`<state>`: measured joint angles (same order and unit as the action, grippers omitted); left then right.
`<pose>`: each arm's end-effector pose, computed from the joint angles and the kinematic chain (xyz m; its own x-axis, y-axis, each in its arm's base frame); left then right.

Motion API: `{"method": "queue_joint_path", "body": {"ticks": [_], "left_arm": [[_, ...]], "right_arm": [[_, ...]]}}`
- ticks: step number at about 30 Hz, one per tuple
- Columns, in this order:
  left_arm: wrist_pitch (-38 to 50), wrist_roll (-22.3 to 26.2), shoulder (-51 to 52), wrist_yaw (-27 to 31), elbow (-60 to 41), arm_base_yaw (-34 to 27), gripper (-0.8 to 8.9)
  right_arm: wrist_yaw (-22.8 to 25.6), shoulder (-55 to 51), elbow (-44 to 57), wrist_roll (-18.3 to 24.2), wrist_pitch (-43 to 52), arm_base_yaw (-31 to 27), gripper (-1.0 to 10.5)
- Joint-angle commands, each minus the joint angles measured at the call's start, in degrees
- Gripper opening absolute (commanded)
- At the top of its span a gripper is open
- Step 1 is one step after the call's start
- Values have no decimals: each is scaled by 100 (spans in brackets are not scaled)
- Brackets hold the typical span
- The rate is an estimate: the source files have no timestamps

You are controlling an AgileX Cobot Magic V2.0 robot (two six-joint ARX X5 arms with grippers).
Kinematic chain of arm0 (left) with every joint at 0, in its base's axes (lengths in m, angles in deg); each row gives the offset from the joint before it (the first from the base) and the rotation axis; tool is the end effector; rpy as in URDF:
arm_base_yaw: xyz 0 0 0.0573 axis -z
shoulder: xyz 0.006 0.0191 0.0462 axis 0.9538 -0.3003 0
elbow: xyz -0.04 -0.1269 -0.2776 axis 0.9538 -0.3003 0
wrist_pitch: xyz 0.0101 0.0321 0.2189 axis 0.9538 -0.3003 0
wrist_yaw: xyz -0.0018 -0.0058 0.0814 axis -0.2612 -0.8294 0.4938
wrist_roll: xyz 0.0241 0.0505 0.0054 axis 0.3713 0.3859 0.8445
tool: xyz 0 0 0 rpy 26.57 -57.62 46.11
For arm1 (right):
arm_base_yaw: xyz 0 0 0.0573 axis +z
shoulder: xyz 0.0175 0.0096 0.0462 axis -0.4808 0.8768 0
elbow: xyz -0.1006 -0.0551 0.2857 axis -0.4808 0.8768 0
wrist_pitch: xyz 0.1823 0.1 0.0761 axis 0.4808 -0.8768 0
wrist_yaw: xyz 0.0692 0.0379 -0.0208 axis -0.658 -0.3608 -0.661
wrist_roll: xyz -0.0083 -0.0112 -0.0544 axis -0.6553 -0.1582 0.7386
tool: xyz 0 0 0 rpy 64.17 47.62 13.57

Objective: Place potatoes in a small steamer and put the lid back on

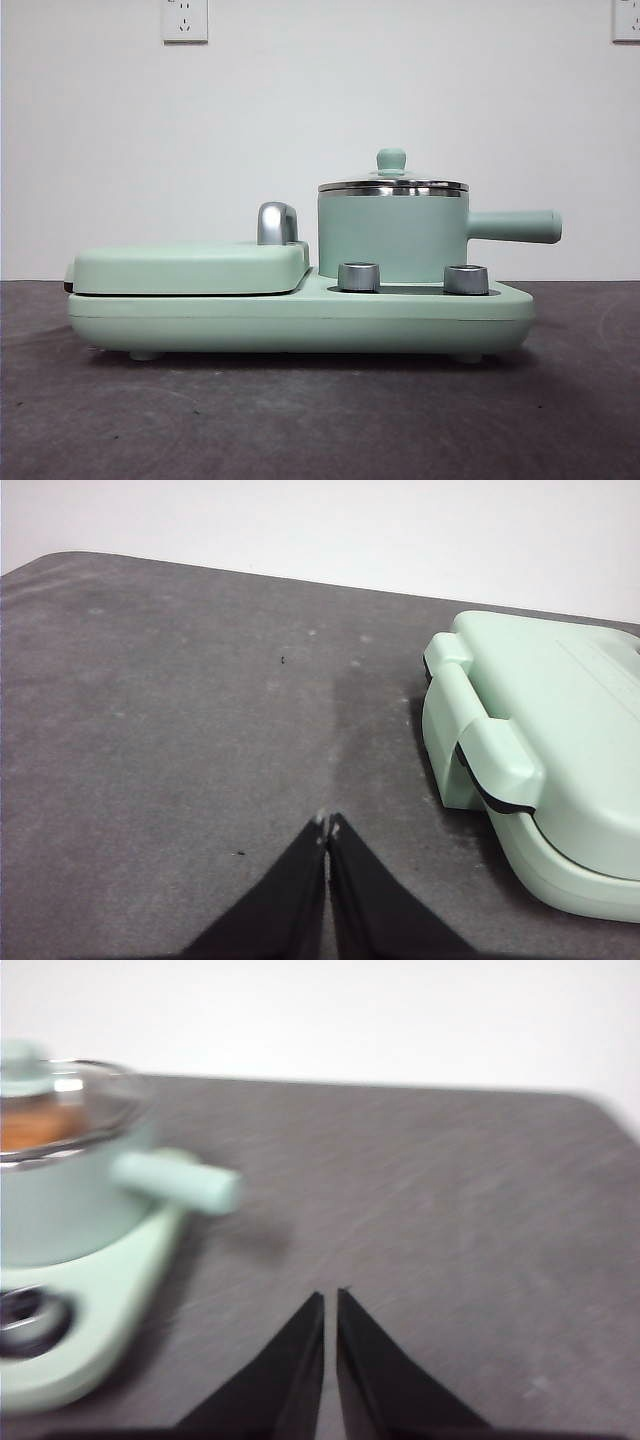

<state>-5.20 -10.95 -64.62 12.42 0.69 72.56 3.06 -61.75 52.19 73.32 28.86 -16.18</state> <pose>0.0232 -0.0007 0.1554 0.9881 -0.0244 -0.1516 0.0051 0.9920 -0.1264 0.0062 -0.0063 0.2296 0.9849 -0.0150 -0.1725 0.0147 0.9999 -0.0032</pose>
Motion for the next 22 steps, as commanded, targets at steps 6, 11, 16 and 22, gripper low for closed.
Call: {"method": "queue_joint_path", "body": {"ticks": [6, 11, 16, 22], "left_arm": [[-39, -42, 4, 24, -111, -2, 6], [-39, -42, 4, 24, -111, -2, 6], [-39, -42, 4, 24, -111, -2, 6], [-39, -42, 4, 24, -111, -2, 6]], "right_arm": [[-317, -483, 1434, 85, 1366, -424, 19], [-494, -616, 1917, -579, 1384, -581, 19], [-763, -616, 1963, -612, 1436, -833, 19], [-1008, -616, 1963, -597, 1416, -1150, 19]]}}
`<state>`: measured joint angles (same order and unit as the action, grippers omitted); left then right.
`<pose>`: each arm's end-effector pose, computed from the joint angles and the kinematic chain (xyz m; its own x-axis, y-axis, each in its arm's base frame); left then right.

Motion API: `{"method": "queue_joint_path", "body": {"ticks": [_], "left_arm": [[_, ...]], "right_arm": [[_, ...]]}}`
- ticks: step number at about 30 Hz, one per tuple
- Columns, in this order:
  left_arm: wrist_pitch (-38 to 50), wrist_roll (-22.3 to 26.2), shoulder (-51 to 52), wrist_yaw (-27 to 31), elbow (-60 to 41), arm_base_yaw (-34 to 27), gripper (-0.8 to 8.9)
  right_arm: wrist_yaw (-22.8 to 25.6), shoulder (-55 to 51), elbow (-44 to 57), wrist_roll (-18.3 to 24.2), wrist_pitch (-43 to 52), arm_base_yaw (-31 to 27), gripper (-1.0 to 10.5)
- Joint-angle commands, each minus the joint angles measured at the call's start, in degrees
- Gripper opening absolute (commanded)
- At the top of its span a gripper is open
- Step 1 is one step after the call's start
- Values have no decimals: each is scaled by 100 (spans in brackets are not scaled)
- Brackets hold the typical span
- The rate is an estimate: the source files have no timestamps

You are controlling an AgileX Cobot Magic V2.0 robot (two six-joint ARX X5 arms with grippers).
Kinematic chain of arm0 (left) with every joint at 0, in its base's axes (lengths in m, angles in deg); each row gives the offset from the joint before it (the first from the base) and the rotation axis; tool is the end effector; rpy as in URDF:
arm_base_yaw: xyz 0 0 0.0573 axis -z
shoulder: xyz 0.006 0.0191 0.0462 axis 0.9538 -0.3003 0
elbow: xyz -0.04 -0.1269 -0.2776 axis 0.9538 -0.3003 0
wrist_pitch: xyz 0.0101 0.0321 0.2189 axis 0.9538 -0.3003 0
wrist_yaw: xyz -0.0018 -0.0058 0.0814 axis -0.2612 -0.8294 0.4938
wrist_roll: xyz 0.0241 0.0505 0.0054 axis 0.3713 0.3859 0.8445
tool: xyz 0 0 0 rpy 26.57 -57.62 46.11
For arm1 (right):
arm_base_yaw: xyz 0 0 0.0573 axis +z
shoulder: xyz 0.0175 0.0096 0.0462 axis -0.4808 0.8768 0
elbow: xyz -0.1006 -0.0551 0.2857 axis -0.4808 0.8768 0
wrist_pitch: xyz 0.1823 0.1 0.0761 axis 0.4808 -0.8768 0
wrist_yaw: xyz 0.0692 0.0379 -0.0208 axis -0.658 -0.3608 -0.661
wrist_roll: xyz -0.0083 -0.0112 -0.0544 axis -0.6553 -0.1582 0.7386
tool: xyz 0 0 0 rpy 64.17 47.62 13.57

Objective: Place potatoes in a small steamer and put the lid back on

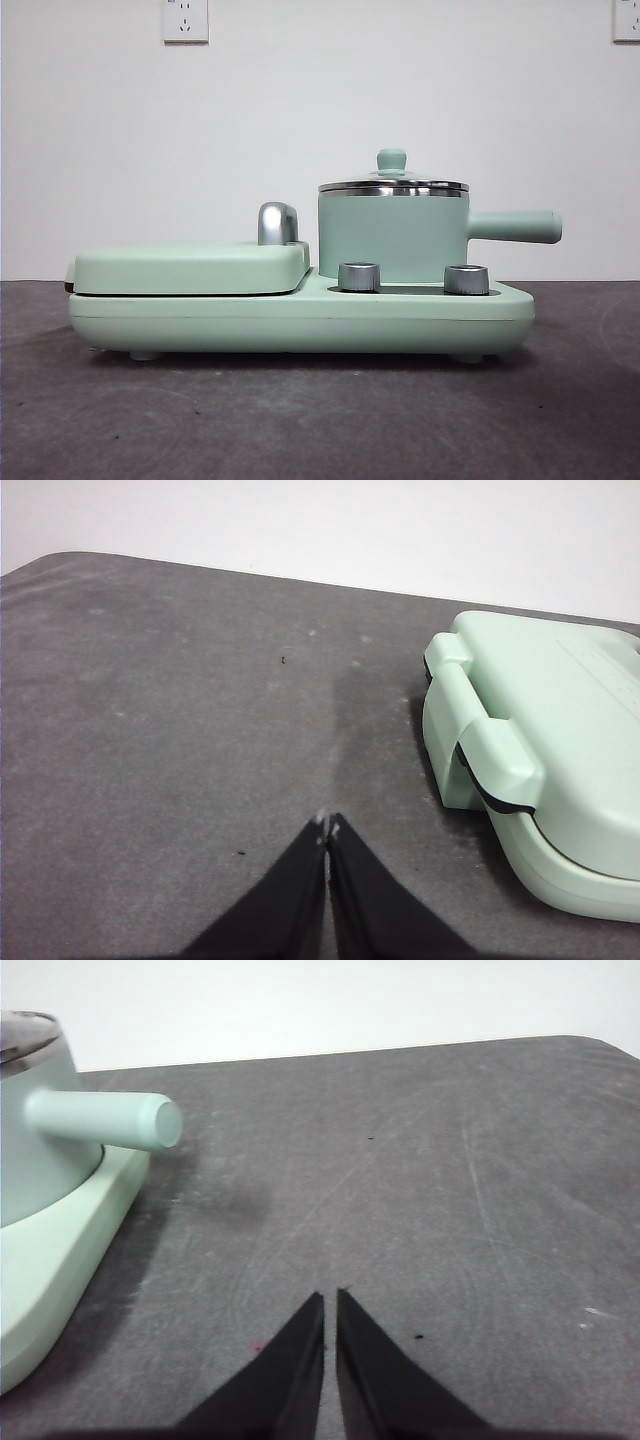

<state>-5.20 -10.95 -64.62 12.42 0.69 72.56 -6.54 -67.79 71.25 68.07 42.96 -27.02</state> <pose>0.0232 -0.0007 0.1554 0.9881 -0.0244 -0.1516 0.0051 0.9920 -0.1264 0.0237 -0.0013 0.1528 0.9868 -0.0336 -0.1583 0.0527 0.9917 0.1176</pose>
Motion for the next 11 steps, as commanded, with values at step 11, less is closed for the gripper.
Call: {"method": "queue_joint_path", "body": {"ticks": [11], "left_arm": [[-39, -42, 4, 24, -111, -2, 6]], "right_arm": [[-216, -13, 57, -72, -11, -278, 19]]}}
